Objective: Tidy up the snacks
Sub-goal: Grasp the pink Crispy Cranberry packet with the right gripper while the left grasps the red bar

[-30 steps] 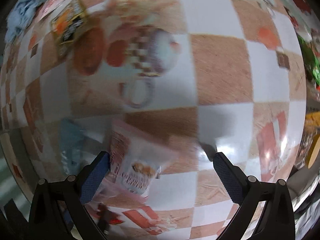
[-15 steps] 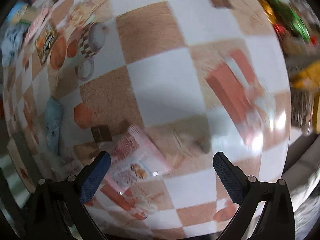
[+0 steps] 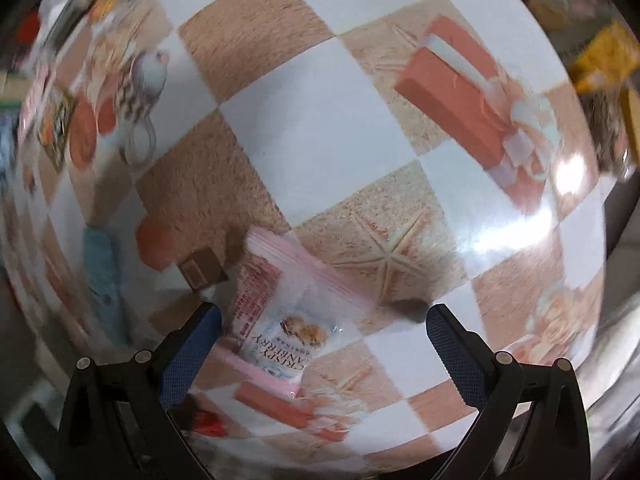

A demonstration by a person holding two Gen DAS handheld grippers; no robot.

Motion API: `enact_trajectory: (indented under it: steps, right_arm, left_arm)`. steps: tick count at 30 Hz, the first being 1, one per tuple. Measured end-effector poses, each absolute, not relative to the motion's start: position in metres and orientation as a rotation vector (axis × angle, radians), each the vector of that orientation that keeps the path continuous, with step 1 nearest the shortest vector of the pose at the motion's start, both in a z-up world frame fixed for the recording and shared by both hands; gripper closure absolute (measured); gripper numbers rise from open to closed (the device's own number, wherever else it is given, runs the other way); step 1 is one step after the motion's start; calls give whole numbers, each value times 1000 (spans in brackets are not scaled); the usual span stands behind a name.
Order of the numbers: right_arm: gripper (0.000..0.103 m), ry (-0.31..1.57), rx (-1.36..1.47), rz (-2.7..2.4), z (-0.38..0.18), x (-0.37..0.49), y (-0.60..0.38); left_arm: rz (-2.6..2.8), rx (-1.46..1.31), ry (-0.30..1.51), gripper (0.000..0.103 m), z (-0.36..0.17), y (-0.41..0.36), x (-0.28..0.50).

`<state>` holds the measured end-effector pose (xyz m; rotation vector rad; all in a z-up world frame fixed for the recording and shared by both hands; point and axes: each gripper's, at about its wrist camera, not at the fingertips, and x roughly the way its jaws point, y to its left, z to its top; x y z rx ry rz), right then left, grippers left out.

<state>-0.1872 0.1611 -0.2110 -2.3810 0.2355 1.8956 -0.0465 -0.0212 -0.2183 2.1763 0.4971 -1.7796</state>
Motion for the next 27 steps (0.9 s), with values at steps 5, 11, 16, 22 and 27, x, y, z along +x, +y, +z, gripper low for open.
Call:
enact_trajectory:
  steps: [5,11,16,22,27]
  right_arm:
    - [0,134,-2409,1881,-211,-160,175]
    - [0,62,-2412,1936,-208,-156,171]
    - [0,-81,-2466,1996,-210,-155,142]
    - [0,-38,-2470,1982,-215,-158,140]
    - [0,-108,-2557,1934,-197,-164,178]
  left_arm:
    - [-1807,2188,468,9,-220,-29,-40]
    - [-1768,2164,555,8,-221,-48,-24]
    - [-1771,2162,562,8,-214,-39,-23]
    - [-1776,2174,553,7,-217,-21,-37]
    - [-1810,2191,523,18,-210,-14,-46]
